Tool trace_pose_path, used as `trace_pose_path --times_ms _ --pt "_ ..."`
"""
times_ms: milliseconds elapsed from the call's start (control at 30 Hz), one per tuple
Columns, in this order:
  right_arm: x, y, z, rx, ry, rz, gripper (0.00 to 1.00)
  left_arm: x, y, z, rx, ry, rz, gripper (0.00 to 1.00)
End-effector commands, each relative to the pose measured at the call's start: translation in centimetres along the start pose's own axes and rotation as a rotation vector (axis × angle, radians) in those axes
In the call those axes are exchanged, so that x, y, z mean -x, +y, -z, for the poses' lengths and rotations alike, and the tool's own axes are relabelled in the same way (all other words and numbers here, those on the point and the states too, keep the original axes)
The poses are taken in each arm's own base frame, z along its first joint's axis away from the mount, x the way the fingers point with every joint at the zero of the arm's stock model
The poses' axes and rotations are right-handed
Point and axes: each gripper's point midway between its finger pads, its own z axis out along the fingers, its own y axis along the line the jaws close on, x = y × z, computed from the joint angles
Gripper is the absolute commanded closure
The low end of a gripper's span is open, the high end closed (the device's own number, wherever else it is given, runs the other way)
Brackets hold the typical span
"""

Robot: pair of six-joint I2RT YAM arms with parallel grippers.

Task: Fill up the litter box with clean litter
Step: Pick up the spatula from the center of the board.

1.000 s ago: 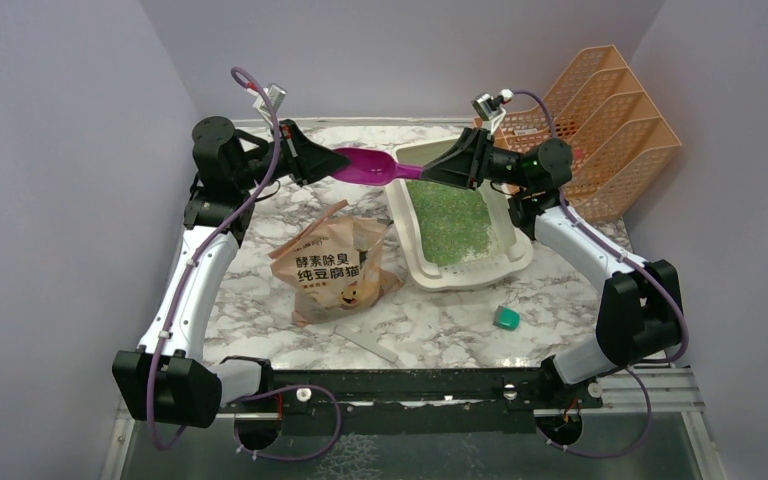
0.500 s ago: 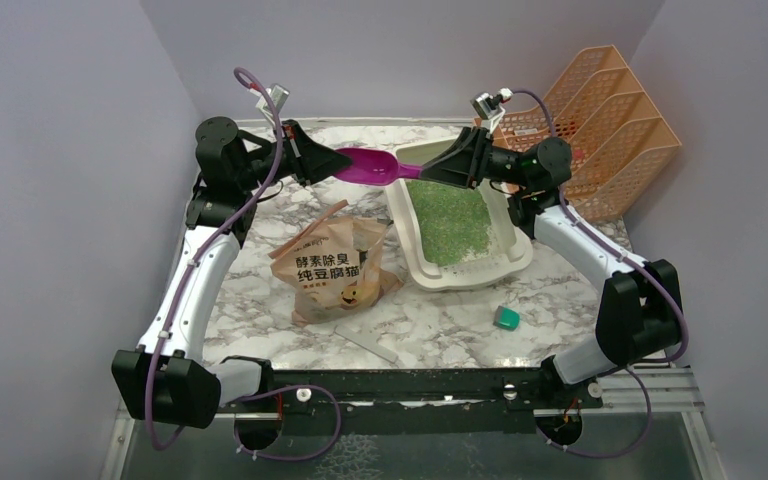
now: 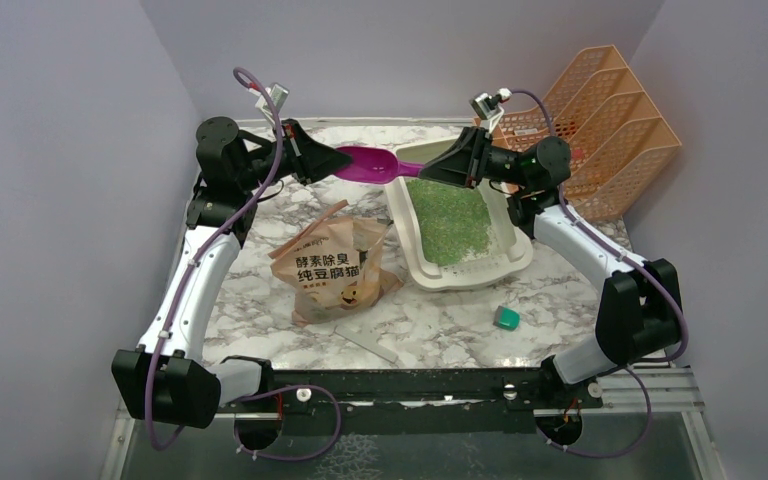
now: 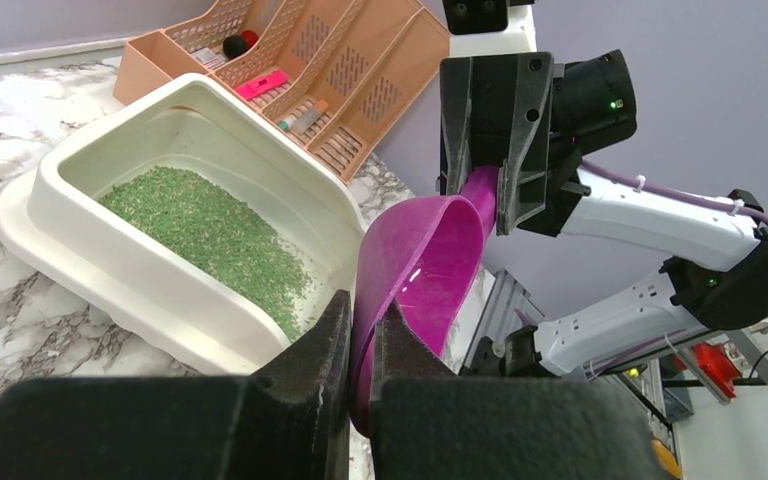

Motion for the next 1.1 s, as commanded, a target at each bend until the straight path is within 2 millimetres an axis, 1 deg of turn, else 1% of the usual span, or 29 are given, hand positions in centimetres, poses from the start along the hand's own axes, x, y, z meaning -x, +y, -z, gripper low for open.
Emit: trace_pose_path --times_ms 0,33,67,100,133,200,300,333,400,467,600,667,767,867,933,1000,1067 --pt "1.0 0.2 -0.6 -0.016 -0.019 0.023 0.94 0.9 -1.3 -0.1 -0.025 -0.029 -0.045 0.99" --pt "1.1 0.1 -0.6 -0.025 -0.015 0.022 0.98 0.8 -1.3 0.0 -0.027 -0.026 -0.051 0.87" --pt "1.1 0.0 -0.6 -0.037 -0.01 0.016 0.99 0.7 -1.3 0.0 -0.024 -0.02 -0.06 0.69" --pt "1.2 -0.1 -0.6 -0.052 -0.005 0.008 0.99 0.7 -1.0 0.0 -0.007 -0.011 -0.085 0.55" --pt "1.3 -0.5 -0.5 -0.084 0.006 0.002 1.0 0.3 -0.3 0.3 0.036 0.014 -0.093 0.45" --pt "2.0 -1.5 0.0 -0.164 0.022 -0.021 1.0 -0.1 1.7 1.0 0.164 0.055 -0.147 0.3" --pt "3.1 -2.6 1.7 -0.264 0.044 -0.056 0.99 -0.6 4.5 3.1 0.338 0.114 -0.229 0.15" --pt "3.4 -2.7 2.3 -0.283 0.055 -0.068 0.99 -0.7 5.0 3.7 0.37 0.127 -0.258 0.12" --pt "3.3 -3.1 3.3 -0.335 0.09 -0.13 0.99 -1.2 6.0 4.9 0.412 0.16 -0.299 0.08" --pt "3.7 -2.8 3.6 -0.385 0.109 -0.138 0.99 -1.9 6.5 5.7 0.421 0.199 -0.342 0.06" --pt "3.8 -3.0 4.6 -0.52 0.143 -0.147 0.99 -3.6 6.9 6.6 0.397 0.278 -0.425 0.04" --pt "3.7 -2.7 4.8 -0.542 0.16 -0.167 1.0 -4.1 7.4 7.0 0.403 0.308 -0.465 0.04" --pt "3.8 -1.8 4.8 -0.539 0.158 -0.192 0.99 -4.4 7.7 7.4 0.414 0.323 -0.505 0.04" --pt "3.8 -1.4 4.8 -0.547 0.158 -0.209 0.97 -4.7 7.1 7.3 0.373 0.325 -0.531 0.04" --pt "3.7 -1.7 5.1 -0.584 0.165 -0.231 0.96 -5.2 6.6 7.3 0.333 0.331 -0.548 0.04" --pt "3.4 -1.8 5.3 -0.595 0.19 -0.234 0.99 -5.9 6.0 7.3 0.291 0.337 -0.563 0.05" --pt "2.9 -1.8 5.6 -0.614 0.22 -0.255 0.99 -6.7 5.3 7.4 0.252 0.337 -0.578 0.08"
